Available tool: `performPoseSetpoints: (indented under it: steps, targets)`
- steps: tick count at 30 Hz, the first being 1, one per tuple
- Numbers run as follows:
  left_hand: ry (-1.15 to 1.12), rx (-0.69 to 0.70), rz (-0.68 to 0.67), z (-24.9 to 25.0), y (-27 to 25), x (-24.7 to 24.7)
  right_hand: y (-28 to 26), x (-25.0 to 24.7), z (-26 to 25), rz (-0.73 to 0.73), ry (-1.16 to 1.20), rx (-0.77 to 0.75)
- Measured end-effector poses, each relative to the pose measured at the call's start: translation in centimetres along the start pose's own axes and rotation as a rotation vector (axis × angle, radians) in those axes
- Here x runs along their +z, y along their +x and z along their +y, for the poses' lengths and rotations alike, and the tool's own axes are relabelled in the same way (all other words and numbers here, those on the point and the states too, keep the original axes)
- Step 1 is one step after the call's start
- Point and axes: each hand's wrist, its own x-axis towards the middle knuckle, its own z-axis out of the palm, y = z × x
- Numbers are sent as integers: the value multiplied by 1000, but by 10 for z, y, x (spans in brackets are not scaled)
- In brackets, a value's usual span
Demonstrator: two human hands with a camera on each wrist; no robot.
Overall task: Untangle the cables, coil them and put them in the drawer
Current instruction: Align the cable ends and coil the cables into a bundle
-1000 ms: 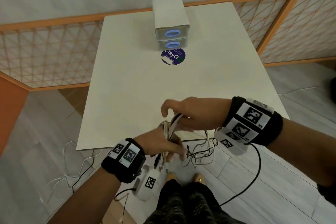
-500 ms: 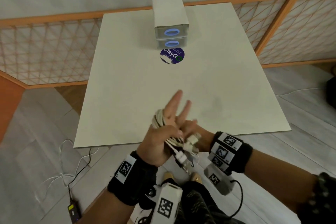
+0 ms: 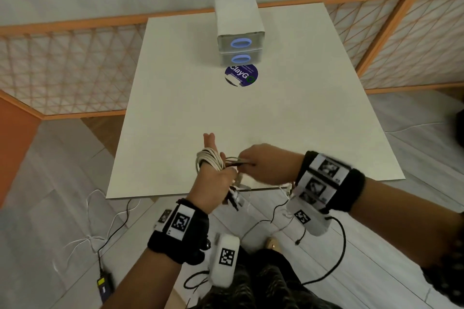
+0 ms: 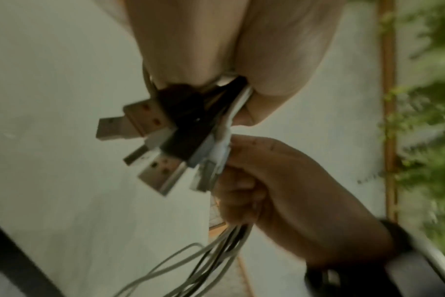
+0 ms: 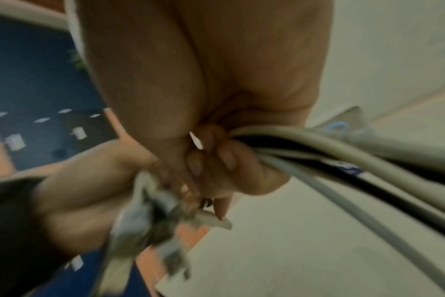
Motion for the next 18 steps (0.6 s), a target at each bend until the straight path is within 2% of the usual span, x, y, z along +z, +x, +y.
performPoseSetpoints:
  steps: [3,5,7,10,13,15,17,18]
  targets:
    - [-224,-35,87,0,12,-6,-5,14,-9,-6,-90,-72]
    - [-205,1,74,-2,13,-5,-9,11,-11,7,-135,-133]
    - [-118,15,-15,-7,12,-4,-10,8,-6,-52,-174,-170]
    - [-94,-144,-192,-14,16,-10,-15,11,-3,-179,-171,-216]
    - [152,-212,-445,-22,18,-19,-18,5,-4,-245,-79,-266]
    - [231,-185,-555,-23,16,-22,-18,-3,-4,-262,-1,-264]
    - [265,-118,-613,-16,15,-18,-19,-7,-2,-248,97,-253]
    - [253,-131,-639,-12,17,-16,-18,-7,1,-225,114,-259]
